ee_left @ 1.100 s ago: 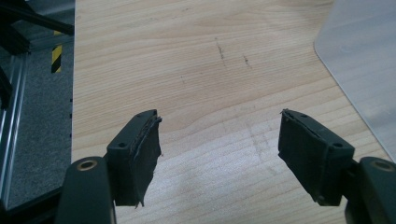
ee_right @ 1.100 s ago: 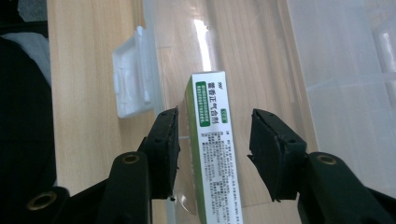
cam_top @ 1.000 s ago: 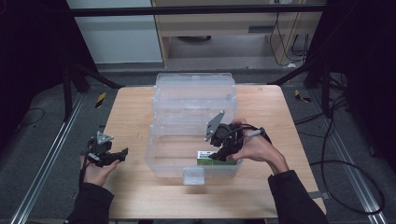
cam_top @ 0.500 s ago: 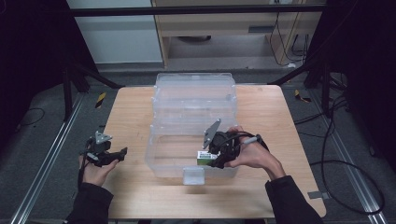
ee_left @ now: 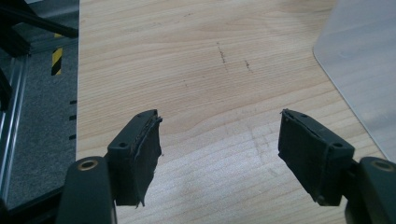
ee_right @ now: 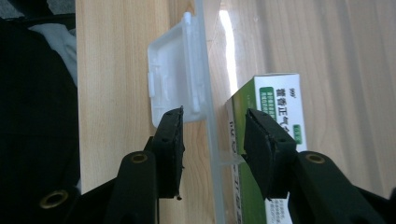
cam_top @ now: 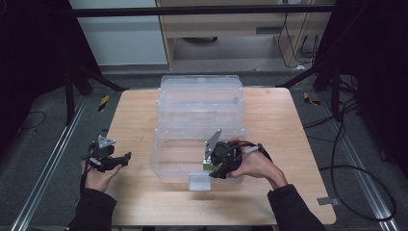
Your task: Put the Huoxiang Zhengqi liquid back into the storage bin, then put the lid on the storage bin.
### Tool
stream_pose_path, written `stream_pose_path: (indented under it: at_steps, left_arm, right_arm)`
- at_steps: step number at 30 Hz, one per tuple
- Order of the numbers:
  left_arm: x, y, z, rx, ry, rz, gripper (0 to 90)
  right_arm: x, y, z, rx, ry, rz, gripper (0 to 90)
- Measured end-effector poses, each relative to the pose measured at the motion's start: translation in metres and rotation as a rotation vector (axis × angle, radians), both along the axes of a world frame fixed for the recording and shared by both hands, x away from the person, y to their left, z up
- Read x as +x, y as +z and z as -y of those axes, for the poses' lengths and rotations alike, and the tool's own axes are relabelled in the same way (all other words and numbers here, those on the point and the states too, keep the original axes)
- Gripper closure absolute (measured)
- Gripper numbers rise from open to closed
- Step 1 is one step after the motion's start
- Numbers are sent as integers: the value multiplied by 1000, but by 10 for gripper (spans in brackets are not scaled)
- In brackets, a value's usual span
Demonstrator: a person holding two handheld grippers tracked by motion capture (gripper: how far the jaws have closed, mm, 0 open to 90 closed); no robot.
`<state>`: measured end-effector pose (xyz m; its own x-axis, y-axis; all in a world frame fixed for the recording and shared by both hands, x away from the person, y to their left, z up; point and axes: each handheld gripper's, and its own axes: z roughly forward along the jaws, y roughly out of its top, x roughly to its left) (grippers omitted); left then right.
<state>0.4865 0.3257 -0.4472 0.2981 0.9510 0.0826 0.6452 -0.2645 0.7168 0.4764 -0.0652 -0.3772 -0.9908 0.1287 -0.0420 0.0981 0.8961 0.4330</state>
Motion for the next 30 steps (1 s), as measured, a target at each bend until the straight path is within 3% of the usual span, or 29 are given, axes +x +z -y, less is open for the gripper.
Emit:
stream_pose_path:
  at_steps: [23, 30]
  left_arm:
    - [0, -1, 1, -5, -2, 2, 291]
    - [0, 1, 3, 1, 0, 6, 293]
  right_arm:
    - [1, -33, -9, 7, -12, -89, 579]
    - [2, -36, -9, 5, -13, -88, 598]
